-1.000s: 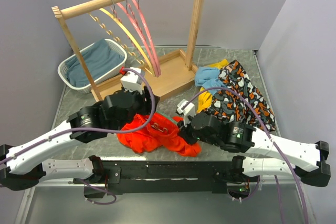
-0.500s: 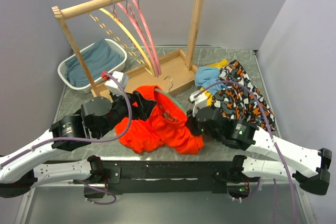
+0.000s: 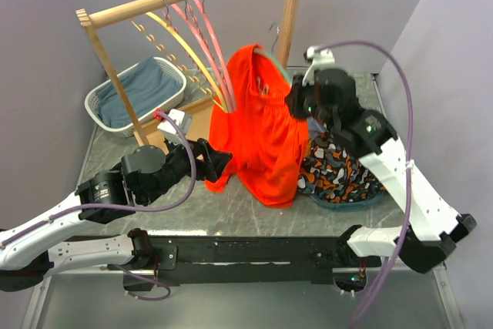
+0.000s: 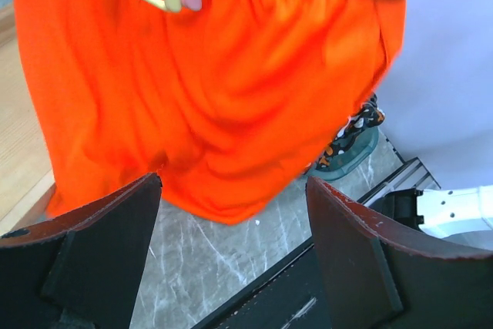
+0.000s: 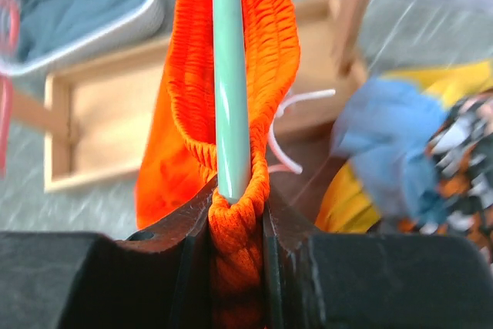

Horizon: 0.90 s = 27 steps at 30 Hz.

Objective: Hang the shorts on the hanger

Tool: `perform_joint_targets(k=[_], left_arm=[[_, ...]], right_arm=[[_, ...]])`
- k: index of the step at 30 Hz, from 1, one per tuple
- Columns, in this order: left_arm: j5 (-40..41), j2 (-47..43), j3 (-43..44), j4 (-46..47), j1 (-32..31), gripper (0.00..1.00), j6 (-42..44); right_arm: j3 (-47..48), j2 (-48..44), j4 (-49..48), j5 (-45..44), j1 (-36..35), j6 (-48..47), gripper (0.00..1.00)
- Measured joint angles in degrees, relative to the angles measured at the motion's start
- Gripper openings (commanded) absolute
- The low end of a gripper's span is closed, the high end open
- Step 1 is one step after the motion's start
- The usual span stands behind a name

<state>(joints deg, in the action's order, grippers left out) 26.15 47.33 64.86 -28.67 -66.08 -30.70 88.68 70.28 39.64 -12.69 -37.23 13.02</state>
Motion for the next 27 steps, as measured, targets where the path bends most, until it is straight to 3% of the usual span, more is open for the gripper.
perform_joint_targets(k=[13,27], left_arm=[[-0.39,0.02,-2.40,1.38,0.00,0.81,-0.02],[-0.42,-0.28,-4.11,1.60,0.00,0.80,-0.15]], right_arm=[[22.80,12.63,2.19,1.53,4.55,-8.55,0.00],[33.40,18.14,0.92,0.85,5.14,-11.58,0.00]])
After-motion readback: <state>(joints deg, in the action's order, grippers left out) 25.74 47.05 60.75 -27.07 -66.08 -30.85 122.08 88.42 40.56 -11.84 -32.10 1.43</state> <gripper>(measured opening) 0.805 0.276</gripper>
